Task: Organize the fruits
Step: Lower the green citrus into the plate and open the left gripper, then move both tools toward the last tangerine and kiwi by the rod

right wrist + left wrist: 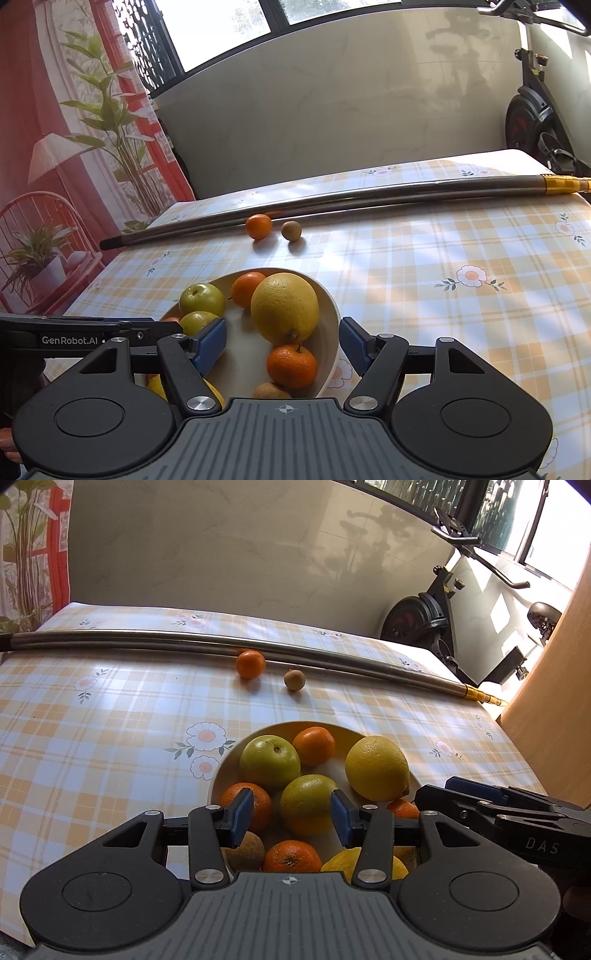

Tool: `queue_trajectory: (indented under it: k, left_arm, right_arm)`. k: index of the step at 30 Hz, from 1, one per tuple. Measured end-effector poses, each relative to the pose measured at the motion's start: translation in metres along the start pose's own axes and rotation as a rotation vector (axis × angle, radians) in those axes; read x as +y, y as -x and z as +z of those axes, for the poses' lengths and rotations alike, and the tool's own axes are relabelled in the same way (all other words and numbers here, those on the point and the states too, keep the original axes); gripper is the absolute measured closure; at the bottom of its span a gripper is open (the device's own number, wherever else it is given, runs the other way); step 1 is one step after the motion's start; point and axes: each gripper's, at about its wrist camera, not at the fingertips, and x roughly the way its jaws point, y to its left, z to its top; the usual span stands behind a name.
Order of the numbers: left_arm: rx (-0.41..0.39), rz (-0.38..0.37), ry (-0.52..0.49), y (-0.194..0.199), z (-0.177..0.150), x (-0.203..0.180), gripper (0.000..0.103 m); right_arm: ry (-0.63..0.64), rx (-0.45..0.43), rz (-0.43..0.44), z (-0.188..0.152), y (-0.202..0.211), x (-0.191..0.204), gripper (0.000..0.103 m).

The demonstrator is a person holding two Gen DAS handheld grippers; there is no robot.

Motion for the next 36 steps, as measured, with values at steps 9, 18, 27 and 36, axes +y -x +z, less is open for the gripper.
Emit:
queue_trajectory:
  k: [9,18,27,36]
  left_arm:
    - [-0.061,0.014,0.017,0.014,-0.003,0.000,0.055]
    - [-0.074,0.015,0.093,0.021,0.005,0.018,0.055]
    - [-0.134,0.081,0.118,0.047,0.039,0.054,0.055]
    - [-0.199,0.123,0.180,0.065,0.069,0.082,0.055]
  right_arm:
    - [0.000,-0.001,-0.006,0.001,0.000,-0.002,0.039]
    - [0.003,-0.010,-0.014,0.003,0.002,-0.003,0.039]
    - [0.059,-0.049,-0.031,0.029,0.002,-0.002,0.039]
    - [0.142,-0.085,-0.039,0.063,-0.013,0.005,0.039]
